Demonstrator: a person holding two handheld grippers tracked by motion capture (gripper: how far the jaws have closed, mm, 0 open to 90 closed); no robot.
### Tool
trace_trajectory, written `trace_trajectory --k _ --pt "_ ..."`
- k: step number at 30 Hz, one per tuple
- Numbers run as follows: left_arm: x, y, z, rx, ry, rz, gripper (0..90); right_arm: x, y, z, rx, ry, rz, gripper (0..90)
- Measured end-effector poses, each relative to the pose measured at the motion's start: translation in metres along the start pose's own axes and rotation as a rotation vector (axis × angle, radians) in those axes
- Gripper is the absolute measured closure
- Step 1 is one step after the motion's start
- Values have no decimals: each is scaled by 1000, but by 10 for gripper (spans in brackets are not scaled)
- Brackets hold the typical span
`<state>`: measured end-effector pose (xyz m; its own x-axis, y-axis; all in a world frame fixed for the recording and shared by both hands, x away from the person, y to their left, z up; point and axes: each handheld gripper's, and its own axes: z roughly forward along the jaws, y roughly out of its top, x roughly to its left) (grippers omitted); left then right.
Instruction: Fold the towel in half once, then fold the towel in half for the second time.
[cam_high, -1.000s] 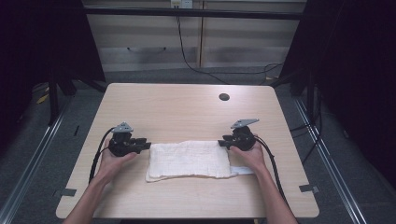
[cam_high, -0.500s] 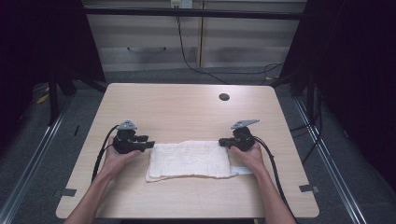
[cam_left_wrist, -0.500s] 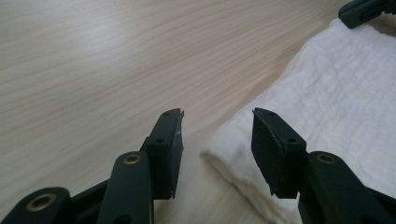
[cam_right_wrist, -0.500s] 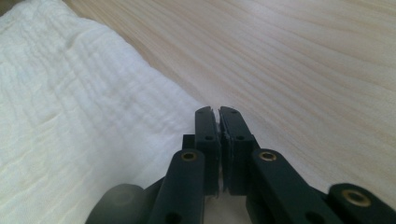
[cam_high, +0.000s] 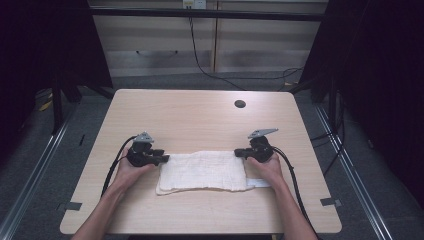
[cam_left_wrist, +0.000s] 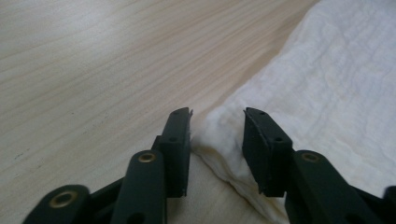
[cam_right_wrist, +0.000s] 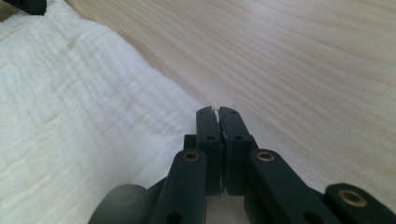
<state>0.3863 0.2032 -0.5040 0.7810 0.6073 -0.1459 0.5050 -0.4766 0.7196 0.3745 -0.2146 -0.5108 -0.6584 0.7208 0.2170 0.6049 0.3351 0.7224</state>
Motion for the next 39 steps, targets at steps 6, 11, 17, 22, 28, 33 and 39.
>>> trace_trajectory --k 6,11,17,22,28,33,39 --pt "-5 -1 -1 18 8 48 830 0 0 0 -2 -6 5 883" --pt "-5 0 0 6 0 18 855 0 1 0 -17 5 16 884" --pt "0 1 -5 -35 -22 -10 856 -3 5 -8 -62 23 33 885" --pt "-2 3 -10 -52 -22 -22 856 -1 6 -14 -79 30 23 885" --pt "-2 3 -17 -80 -30 -36 857 1 8 -20 -94 36 20 886" --pt "-10 0 -25 -81 -34 -17 857 6 6 -28 -94 45 4 885" --pt "-17 -1 -34 -102 -53 -24 857 11 7 -42 -102 55 -22 885"
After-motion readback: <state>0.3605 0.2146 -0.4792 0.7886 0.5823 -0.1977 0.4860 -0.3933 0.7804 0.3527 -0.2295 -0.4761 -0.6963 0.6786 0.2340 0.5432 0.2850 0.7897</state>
